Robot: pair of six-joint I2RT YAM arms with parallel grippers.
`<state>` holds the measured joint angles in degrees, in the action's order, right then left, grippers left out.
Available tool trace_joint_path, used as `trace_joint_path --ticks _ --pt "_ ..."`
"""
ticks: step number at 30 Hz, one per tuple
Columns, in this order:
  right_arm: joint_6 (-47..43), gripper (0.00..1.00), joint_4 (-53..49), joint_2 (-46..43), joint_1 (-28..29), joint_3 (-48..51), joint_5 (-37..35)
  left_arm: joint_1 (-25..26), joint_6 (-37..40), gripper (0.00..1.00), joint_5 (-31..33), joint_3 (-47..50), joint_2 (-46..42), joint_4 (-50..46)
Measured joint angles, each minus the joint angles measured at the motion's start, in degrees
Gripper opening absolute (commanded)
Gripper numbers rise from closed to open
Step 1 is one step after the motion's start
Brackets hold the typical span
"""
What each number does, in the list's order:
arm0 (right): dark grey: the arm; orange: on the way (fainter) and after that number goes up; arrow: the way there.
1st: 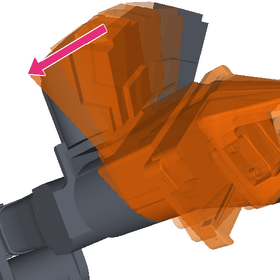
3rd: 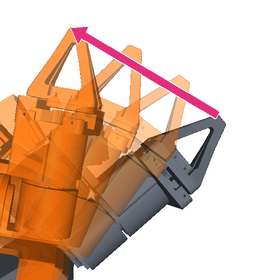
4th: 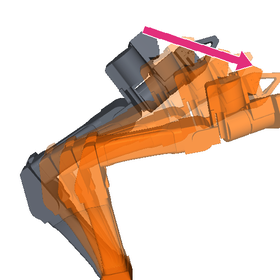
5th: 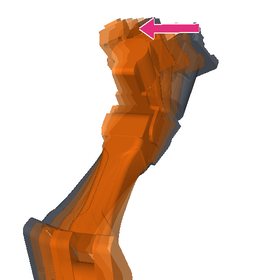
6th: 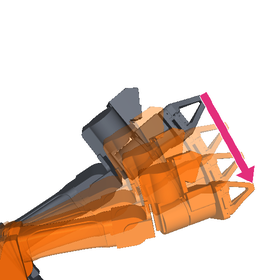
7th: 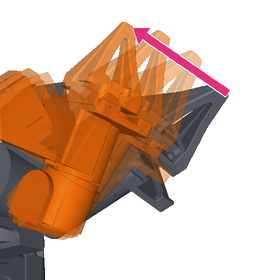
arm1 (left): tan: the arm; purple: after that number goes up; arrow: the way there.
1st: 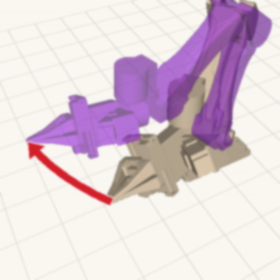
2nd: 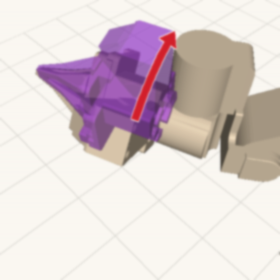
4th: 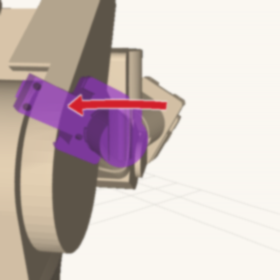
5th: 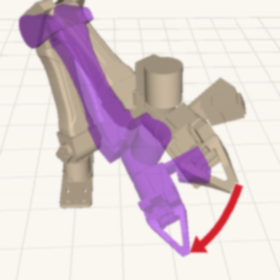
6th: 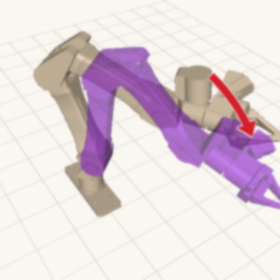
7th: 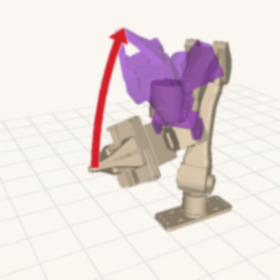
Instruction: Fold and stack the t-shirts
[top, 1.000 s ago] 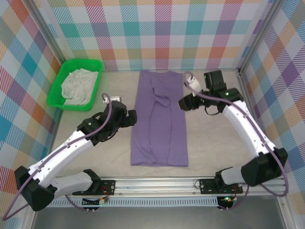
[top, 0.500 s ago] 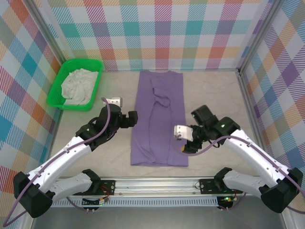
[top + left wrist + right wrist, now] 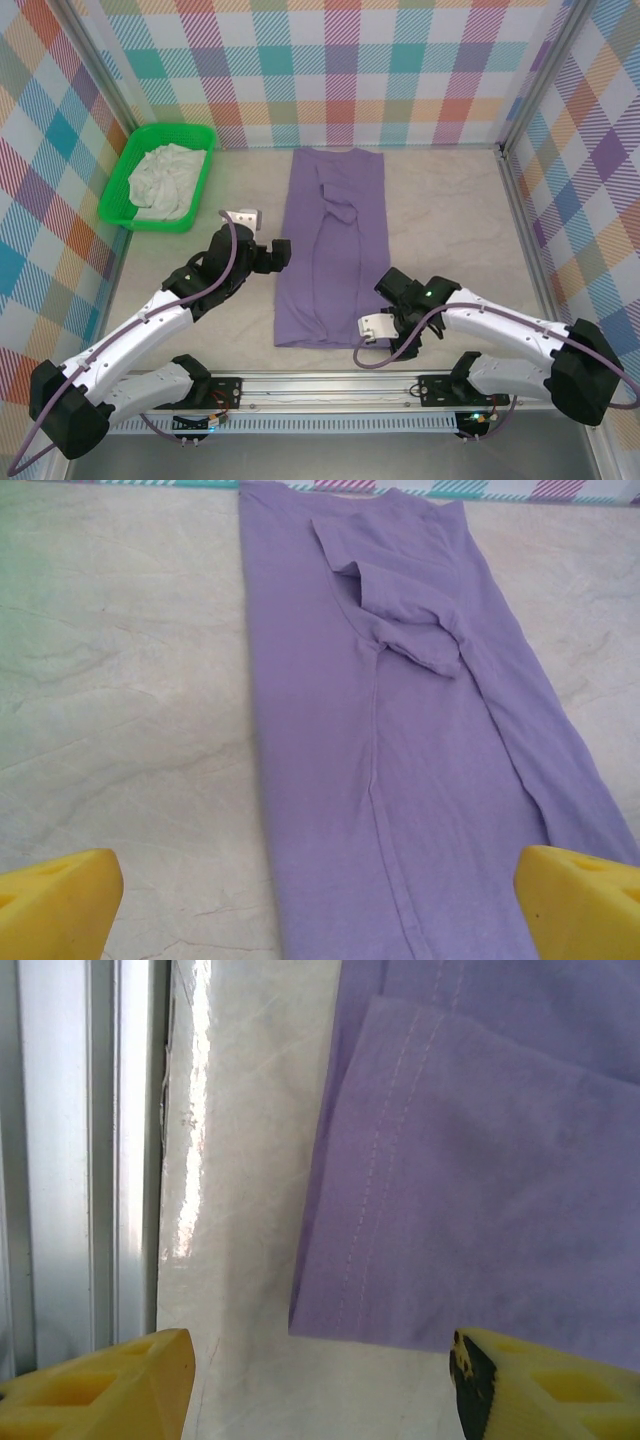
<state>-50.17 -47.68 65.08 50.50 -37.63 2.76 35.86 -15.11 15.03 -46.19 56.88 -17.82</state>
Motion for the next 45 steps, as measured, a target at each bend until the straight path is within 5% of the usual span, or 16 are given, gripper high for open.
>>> trace_joint_path --ticks 14,18,23,29,32,39,45 --pt "5.0 0.59 7.9 10.9 5.1 1.0 -5.7 -0.2 0.0 1.00 -1.6 0.0 0.0 -0.2" --pt "7.4 0.48 8.5 11.3 6.2 1.0 -7.9 -0.2 -0.5 0.96 -1.6 0.0 0.0 -1.2" --pt "12.4 0.34 10.0 11.4 6.8 1.2 -11.3 -0.2 -0.9 0.77 -2.8 -1.1 1.4 -2.1" --pt "17.4 0.09 9.3 12.3 7.8 0.8 -12.3 -0.2 2.0 0.82 -5.4 -5.6 2.3 -0.9" --pt "18.9 0.00 9.9 12.1 7.8 0.7 -14.9 -0.2 5.7 0.86 -7.6 -8.7 2.3 1.4" --pt "21.1 0.00 11.3 6.2 7.3 0.7 -19.6 -0.2 22.9 0.85 -13.9 -14.0 2.2 3.1" --pt "22.3 0.00 10.0 -0.7 7.3 -1.1 -18.5 0.0 45.0 0.80 -19.9 -14.1 3.2 -11.1"
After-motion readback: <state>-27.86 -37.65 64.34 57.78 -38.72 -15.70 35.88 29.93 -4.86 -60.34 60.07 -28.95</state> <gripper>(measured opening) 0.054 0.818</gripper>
